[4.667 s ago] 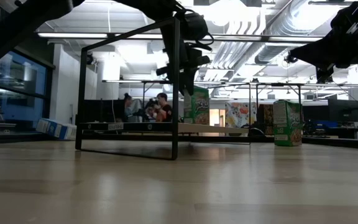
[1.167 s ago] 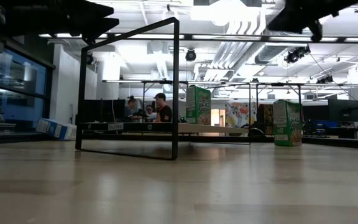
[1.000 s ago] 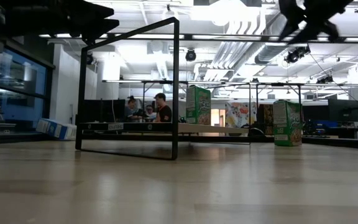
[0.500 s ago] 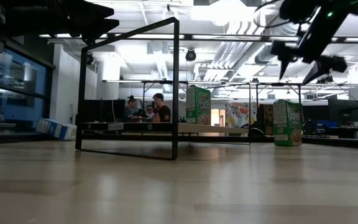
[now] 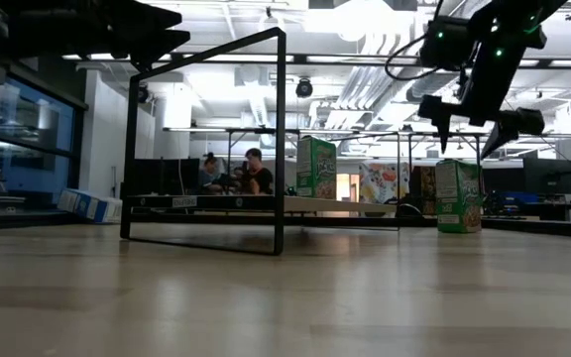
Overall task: Stack cereal on shelf
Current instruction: Put the green cereal box aligned with the other green cereal box on the shelf
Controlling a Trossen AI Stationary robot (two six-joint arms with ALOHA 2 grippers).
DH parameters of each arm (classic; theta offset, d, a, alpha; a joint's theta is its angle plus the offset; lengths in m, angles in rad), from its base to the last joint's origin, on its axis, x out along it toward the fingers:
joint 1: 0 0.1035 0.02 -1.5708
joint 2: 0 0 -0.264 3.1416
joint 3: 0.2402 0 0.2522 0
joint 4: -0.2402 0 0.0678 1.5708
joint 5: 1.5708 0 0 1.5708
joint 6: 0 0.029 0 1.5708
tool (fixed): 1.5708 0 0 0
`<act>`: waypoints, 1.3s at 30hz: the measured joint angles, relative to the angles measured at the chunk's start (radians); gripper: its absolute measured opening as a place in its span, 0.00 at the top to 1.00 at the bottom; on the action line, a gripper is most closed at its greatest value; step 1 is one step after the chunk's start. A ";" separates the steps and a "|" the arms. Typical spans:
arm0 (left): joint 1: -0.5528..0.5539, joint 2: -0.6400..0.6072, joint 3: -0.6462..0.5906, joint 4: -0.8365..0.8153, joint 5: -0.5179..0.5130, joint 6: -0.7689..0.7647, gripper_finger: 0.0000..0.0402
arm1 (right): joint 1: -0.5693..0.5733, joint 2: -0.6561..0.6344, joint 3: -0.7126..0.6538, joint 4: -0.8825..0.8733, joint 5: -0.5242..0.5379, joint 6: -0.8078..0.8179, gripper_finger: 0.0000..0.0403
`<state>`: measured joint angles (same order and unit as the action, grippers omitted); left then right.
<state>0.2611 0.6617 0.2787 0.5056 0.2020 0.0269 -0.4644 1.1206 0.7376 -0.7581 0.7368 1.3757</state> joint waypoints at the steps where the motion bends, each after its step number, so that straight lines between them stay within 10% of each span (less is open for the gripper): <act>1: 0.000 0.000 0.000 0.000 0.000 0.000 0.51 | 0.000 0.012 0.000 0.001 0.000 0.014 0.27; 39: 0.000 0.000 0.000 -0.003 0.000 -0.025 0.51 | 0.000 0.167 0.001 0.045 -0.017 -0.009 0.27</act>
<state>0.2607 0.6617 0.2787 0.5029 0.2020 0.0021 -0.4648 1.2877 0.7383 -0.7135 0.7201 1.3671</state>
